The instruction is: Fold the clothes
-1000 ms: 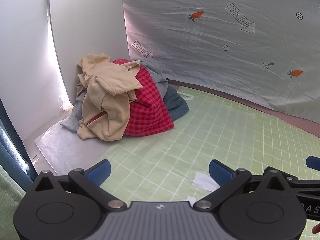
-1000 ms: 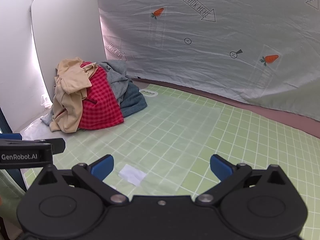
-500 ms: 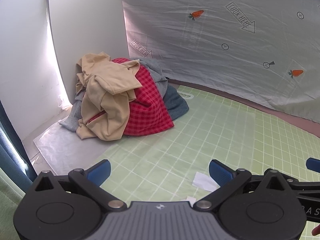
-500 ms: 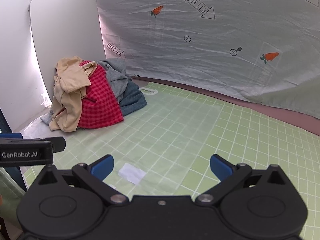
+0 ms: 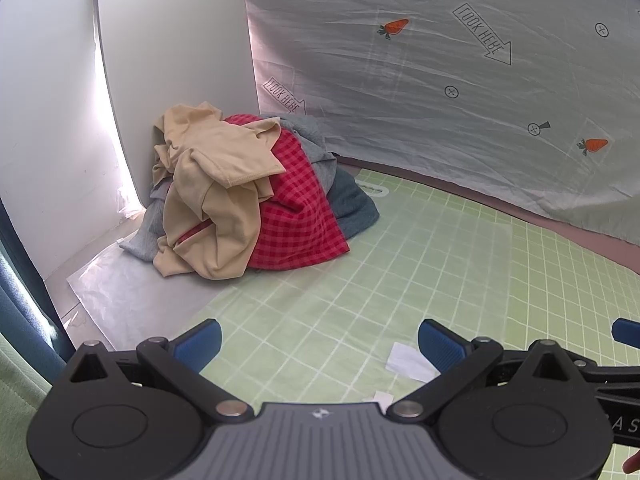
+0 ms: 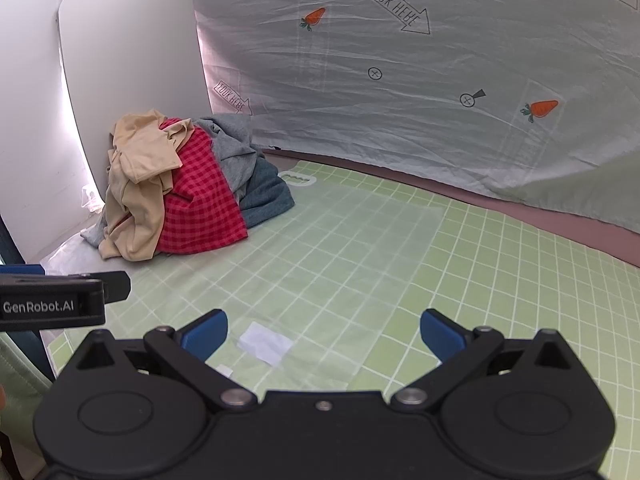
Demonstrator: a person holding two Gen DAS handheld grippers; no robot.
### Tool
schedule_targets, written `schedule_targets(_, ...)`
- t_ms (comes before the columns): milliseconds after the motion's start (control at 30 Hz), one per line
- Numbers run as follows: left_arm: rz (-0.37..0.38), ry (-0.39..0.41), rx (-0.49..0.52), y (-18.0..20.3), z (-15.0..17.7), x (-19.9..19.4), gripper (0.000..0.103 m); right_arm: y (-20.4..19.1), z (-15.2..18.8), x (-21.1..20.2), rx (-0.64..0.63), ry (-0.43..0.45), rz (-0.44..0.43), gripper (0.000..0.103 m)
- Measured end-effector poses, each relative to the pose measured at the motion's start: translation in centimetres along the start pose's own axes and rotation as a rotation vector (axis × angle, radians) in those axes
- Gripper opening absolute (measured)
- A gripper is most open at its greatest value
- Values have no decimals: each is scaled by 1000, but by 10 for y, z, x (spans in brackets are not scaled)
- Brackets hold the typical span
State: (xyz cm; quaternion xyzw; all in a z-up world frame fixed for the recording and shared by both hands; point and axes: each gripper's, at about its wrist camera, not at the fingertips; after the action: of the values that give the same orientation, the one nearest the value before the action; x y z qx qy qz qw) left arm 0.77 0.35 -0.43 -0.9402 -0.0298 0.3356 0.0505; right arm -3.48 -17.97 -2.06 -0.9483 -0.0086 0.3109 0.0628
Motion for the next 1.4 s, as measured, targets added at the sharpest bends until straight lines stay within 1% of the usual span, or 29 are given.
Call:
schedule_targets(600,17,-10,8,2,0,2,103,1,-1,2,3,-9,-2,103)
schedule_targets(867,14,-22,12,4,1,6,103,-2,0,6,-10,-21,-14,103)
schedule_targets(967,-1,-38,19,4,1,10,103,-3,-1,9,-15,-27,-20,103)
schedule_targets(1100,3,-69,-2,-1,-1,19,103,-5,-8,20,-22,-38,-39,103)
schedule_targets(1233,-25,-91,-32,-8,-5,32,103,-8,-19,33,-32,-37,-54,103)
schedule_targets(1400,-62,-109,-77,-22,-19,52,103,-14,-36,60,-61,-45,-76,103)
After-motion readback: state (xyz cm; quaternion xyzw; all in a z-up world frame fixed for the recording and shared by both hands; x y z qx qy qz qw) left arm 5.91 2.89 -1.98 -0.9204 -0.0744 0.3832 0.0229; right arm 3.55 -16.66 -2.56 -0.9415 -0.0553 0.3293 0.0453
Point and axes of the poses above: each gripper's, at about its wrist camera, not at the fingertips, and x roughly the way its jaws point, y to its right, z to its underside, and after that the axes turned 7 degrees about -z, right-handed
